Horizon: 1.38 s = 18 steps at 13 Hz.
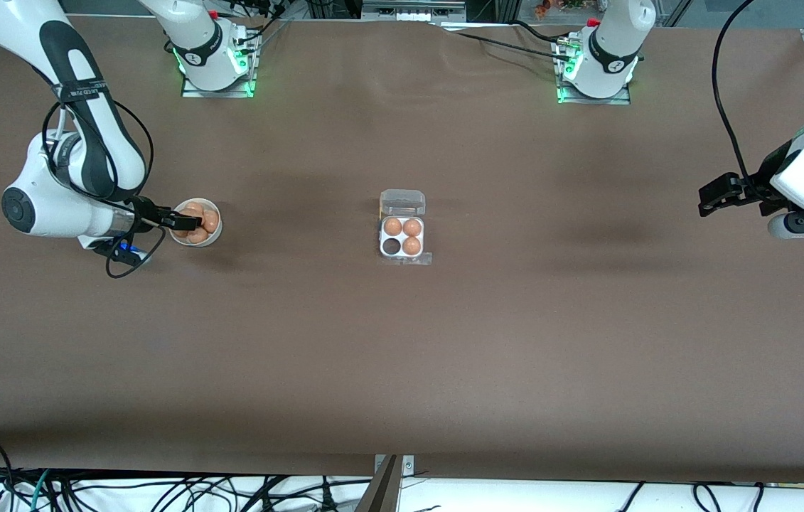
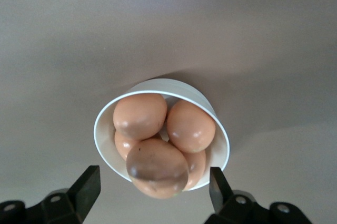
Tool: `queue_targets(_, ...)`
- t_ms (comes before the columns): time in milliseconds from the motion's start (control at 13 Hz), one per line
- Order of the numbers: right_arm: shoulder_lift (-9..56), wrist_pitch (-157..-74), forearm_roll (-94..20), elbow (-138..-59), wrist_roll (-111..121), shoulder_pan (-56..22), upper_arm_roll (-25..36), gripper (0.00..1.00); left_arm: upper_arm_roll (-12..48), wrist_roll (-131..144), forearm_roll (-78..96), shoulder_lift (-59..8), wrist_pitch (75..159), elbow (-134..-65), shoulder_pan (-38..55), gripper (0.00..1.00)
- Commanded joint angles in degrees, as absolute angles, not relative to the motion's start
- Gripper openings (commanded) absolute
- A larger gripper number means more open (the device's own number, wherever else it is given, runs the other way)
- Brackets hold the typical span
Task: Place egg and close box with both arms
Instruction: 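Lower the right gripper into the bowl and grasp a brown egg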
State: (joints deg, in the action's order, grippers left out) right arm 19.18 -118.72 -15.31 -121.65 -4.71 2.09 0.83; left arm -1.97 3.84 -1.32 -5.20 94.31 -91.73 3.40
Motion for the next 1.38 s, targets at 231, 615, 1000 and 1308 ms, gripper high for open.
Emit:
queue_targets(231,19.0,-121.6,-16.3,-123.8,-5.2,2.1,0.3,0.87,-1.8,4.3,-1.6,-5.6,94.1,-90.6,3.4,1.0)
queue_targets(615,18.9,-122.1,-16.3,-124.4,-5.2,2.1,0.2,0.64,-1.6,4.5,-1.6,-5.6,94.1,-90.5,3.4,1.0)
queue_targets(1000,18.6,-121.6,-16.2,-124.2,-5.1,2.1,0.1,0.1,-1.5,4.5,-1.6,-5.6,94.1,-90.5,3.4,1.0)
queue_targets(1308,17.2,-120.2,-16.2,-123.7,-5.2,2.1,-0.9,0.0,-1.5,4.5,-1.6,-5.6,94.1,-90.5,3.4,1.0)
